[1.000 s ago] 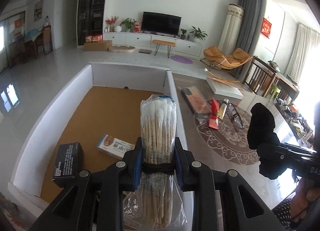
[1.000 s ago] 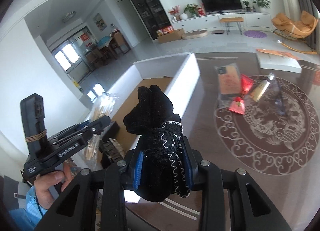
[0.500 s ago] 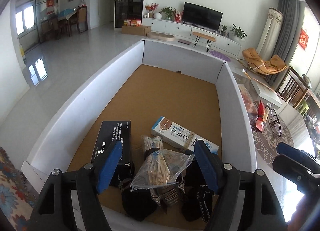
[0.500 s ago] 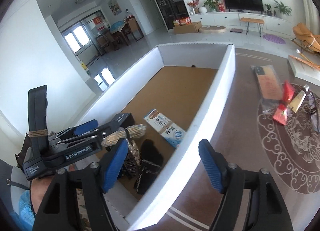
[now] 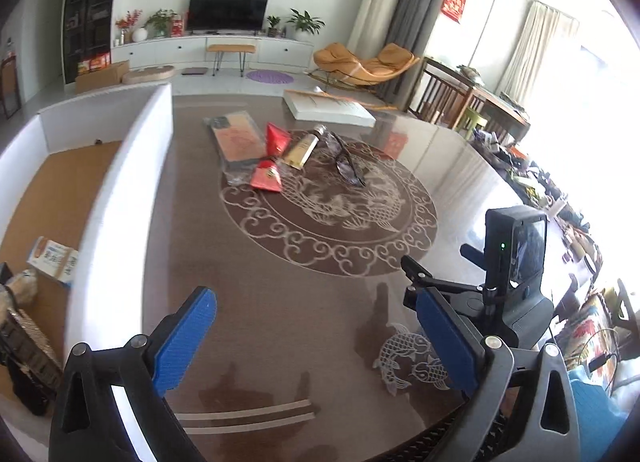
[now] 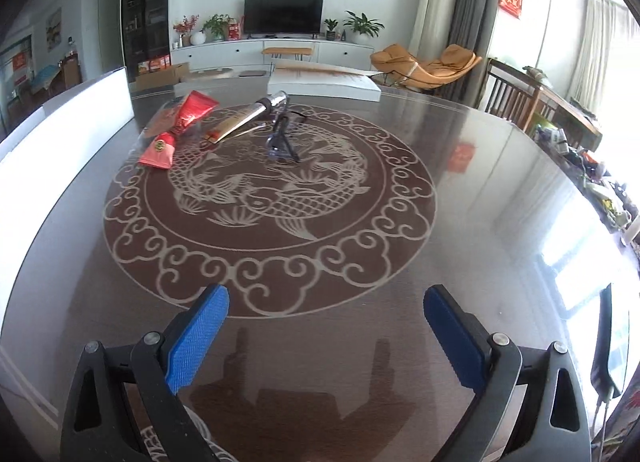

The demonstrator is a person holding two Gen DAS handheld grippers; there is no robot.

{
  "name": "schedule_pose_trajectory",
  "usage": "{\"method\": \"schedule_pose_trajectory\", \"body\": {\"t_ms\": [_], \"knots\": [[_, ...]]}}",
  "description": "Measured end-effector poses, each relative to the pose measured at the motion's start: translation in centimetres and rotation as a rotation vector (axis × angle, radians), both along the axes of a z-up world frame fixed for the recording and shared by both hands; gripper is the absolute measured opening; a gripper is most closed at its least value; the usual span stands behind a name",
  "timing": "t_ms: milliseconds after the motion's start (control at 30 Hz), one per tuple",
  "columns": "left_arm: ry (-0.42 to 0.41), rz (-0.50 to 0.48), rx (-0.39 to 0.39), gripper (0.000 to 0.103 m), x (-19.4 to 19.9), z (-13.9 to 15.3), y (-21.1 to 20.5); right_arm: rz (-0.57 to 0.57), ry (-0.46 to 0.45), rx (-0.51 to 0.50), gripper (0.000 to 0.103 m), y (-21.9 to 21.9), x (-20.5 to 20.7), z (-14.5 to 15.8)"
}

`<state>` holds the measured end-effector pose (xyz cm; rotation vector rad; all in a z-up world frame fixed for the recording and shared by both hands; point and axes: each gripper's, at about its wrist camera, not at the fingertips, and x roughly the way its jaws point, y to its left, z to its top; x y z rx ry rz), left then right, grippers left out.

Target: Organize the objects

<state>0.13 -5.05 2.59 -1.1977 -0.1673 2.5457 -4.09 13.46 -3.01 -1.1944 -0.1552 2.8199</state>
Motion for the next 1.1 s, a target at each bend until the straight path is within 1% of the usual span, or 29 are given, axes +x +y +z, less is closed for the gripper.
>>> {"method": "schedule_pose_trajectory", "body": {"t_ms": [33,100,200,267,333,433,500,600,633,700,767,1100], "knots": [[-0.023,-0.008,-0.008,0.102,-0.7,-1.3,1.2,-0.017,-0.012,0.003,0.098,0.5,0.0,0.1],[-0.058,0.011,-0.026,0.102,-1.9,-3.6,2.8,-0.037,-0.005,-0.015,0.098,1.3,0.0,0.3],[-0.050,0.091,-0.059,0.102,-3.6,-5.8,2.8,-0.055,-0.005,-0.025,0.098,1.7,0.3,0.5],[-0.046,0.134,-0.086,0.102,-4.5,-6.6,2.0,-0.055,-0.020,-0.015,0.099,1.7,0.1,0.4],[-0.028,0.148,-0.123,0.102,-5.2,-7.1,1.9,-0.048,-0.047,0.002,0.099,1.1,-0.4,0.1],[0.002,0.147,-0.209,0.102,-6.0,-7.3,1.9,-0.041,-0.112,0.011,0.099,0.9,-1.2,-0.9],[-0.006,0.140,-0.247,0.102,-6.7,-7.9,2.2,-0.052,-0.121,-0.024,0.102,1.5,-1.2,-1.2],[-0.045,0.138,-0.248,0.102,-7.4,-8.8,2.2,-0.057,-0.148,-0.112,0.103,2.8,-1.3,-1.6],[-0.059,0.140,-0.244,0.102,-7.6,-9.1,2.1,-0.063,-0.148,-0.122,0.103,3.0,-1.2,-1.6],[-0.079,0.143,-0.237,0.102,-7.7,-9.8,2.1,-0.068,-0.149,-0.117,0.103,3.0,-1.0,-1.7],[-0.061,0.136,-0.265,0.103,-7.4,-9.8,2.6,-0.068,-0.149,-0.117,0.103,2.9,-1.1,-1.6],[-0.066,0.124,-0.261,0.103,-7.6,-9.9,2.7,-0.068,-0.150,-0.117,0.103,3.0,-1.1,-1.6]]}}
